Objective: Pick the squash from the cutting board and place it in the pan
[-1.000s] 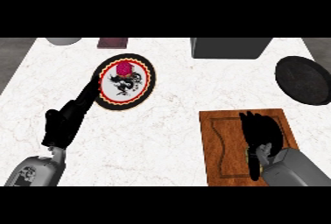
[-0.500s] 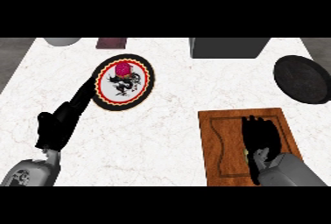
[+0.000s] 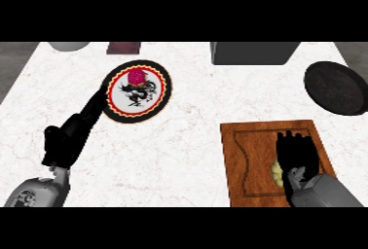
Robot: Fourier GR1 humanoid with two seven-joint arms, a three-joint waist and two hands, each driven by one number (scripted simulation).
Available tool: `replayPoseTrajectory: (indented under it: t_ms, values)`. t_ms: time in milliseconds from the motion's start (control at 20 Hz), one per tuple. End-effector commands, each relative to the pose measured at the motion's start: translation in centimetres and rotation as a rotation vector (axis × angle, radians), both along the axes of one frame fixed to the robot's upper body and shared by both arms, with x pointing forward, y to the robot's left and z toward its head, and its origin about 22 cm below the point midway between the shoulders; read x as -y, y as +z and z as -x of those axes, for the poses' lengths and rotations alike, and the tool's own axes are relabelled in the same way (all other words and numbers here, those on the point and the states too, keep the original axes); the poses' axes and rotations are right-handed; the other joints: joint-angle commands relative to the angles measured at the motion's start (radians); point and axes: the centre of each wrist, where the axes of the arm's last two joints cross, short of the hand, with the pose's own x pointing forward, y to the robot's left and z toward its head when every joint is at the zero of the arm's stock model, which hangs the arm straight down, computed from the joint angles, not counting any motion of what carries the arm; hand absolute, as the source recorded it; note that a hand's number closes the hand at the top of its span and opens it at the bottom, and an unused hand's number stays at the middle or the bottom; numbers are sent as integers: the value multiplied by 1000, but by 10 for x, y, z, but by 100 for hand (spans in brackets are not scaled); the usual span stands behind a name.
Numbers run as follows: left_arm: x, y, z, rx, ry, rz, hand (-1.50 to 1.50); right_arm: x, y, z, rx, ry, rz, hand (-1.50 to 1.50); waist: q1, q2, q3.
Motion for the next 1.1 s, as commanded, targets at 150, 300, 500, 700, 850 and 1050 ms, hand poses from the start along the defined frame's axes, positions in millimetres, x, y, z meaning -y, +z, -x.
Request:
replayPoseTrajectory:
  t_ms: [150, 300, 500, 700, 850, 1050]
  values:
    - [-5, 17, 4, -6, 15, 12, 0, 3, -27, 15, -102, 6, 45, 150, 3, 0, 0]
    - [16, 11, -7, -1, -17, -7, 0, -15, -49, 4, -149, 15, 53, 150, 3, 2, 1]
    - [-12, 0, 5, -9, 0, 21, 0, -8, -35, 9, -143, 13, 48, 150, 1, 1, 0]
    - [8, 14, 2, 2, -9, -2, 0, 14, -27, -3, -109, 31, 40, 150, 3, 1, 1]
    - [9, 12, 5, -2, -6, -9, 0, -9, -11, 26, 6, 82, 30, 150, 0, -1, 0]
    - [5, 3, 7, -2, -16, 4, 0, -35, 5, -2, 267, -32, -232, 150, 10, 1, 3]
